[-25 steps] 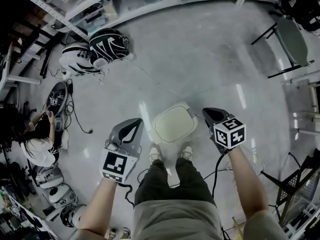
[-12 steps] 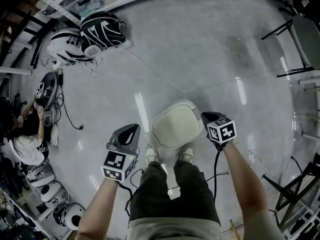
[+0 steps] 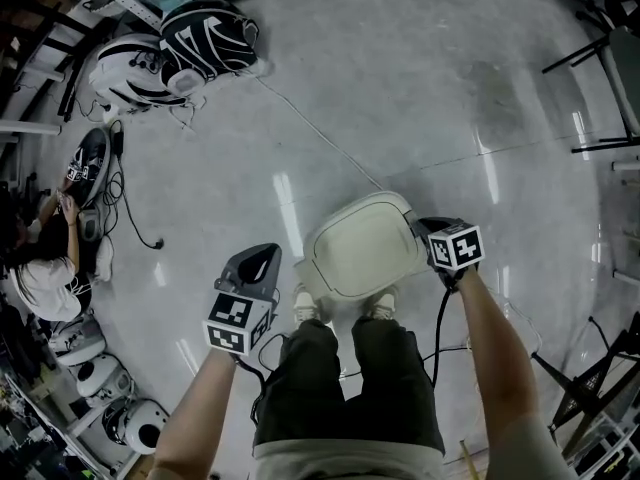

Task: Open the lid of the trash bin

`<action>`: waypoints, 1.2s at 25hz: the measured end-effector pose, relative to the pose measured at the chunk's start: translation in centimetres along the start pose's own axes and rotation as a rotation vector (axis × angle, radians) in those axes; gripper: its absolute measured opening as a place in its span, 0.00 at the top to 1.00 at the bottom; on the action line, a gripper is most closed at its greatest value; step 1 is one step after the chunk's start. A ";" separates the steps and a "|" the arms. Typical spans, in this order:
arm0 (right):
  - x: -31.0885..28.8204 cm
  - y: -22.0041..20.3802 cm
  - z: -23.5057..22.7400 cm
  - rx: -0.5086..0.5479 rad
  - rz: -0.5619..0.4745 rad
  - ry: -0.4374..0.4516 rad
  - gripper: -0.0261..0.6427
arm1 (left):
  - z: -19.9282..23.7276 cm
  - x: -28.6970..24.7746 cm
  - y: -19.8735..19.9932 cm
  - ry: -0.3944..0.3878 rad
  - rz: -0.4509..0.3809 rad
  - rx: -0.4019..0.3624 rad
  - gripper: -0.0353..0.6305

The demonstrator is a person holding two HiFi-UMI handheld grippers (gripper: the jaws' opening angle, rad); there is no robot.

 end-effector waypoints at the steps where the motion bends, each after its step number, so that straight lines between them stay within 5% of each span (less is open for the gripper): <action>1: 0.0 0.0 0.0 0.003 0.000 0.001 0.96 | 0.3 0.1 -0.1 0.002 0.001 0.004 0.94; 11: 2.4 1.5 3.3 -0.060 -0.060 -0.052 0.96 | 2.7 4.3 2.3 0.056 -0.019 0.073 0.94; 21: 15.2 5.8 14.7 -0.030 -0.232 -0.002 0.96 | 2.7 13.5 9.6 0.064 -0.079 0.077 0.94; 30: 27.6 9.5 26.4 0.134 -0.427 0.056 0.96 | 1.8 22.4 17.4 0.067 -0.193 0.077 0.94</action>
Point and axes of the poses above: the fingertips, and each gripper's own axes: x backward along the fingers, z to its left, y out of its top, the point moved 6 cm from there along x, backward along the fingers, and after that the axes turned 11 degrees about y, right-handed, at the moved point
